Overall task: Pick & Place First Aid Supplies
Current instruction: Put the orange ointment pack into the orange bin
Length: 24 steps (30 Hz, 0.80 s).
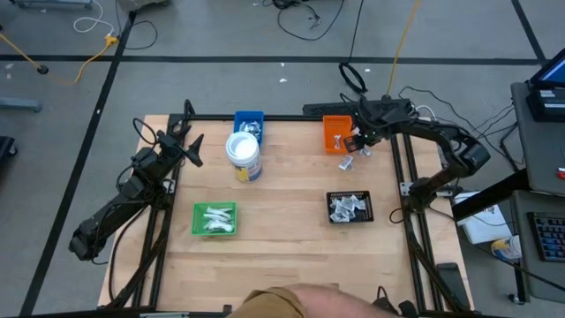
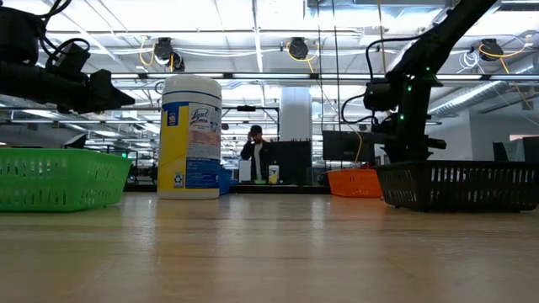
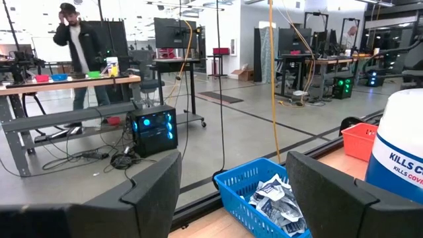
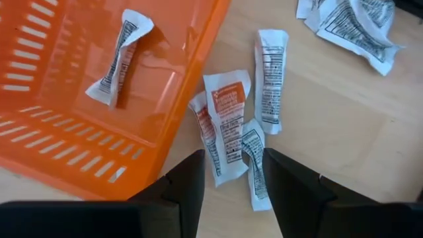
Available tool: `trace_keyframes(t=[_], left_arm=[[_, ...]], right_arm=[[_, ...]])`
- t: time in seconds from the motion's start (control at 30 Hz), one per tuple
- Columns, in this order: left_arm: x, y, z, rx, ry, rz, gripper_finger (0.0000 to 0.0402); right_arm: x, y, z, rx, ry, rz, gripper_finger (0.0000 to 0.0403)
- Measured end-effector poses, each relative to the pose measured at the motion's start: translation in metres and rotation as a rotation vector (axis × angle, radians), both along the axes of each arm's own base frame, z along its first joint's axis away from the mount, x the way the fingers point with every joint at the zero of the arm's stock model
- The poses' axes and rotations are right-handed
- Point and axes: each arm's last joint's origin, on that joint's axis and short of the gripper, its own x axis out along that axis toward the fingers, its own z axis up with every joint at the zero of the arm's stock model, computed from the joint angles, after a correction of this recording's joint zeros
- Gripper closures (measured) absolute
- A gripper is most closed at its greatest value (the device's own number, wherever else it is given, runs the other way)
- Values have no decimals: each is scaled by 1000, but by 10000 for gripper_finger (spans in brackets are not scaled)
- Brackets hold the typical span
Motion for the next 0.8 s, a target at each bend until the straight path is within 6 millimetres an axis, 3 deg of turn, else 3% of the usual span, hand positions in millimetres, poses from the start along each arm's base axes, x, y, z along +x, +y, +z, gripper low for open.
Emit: trace_keyframes(t=[0.57, 0.8], left_arm=[[0, 0, 0, 0, 0, 0, 128], [0, 0, 0, 0, 0, 0, 128]], right_arm=[[4, -5, -16, 7, 16, 38, 300], [4, -6, -19, 19, 25, 38, 357]])
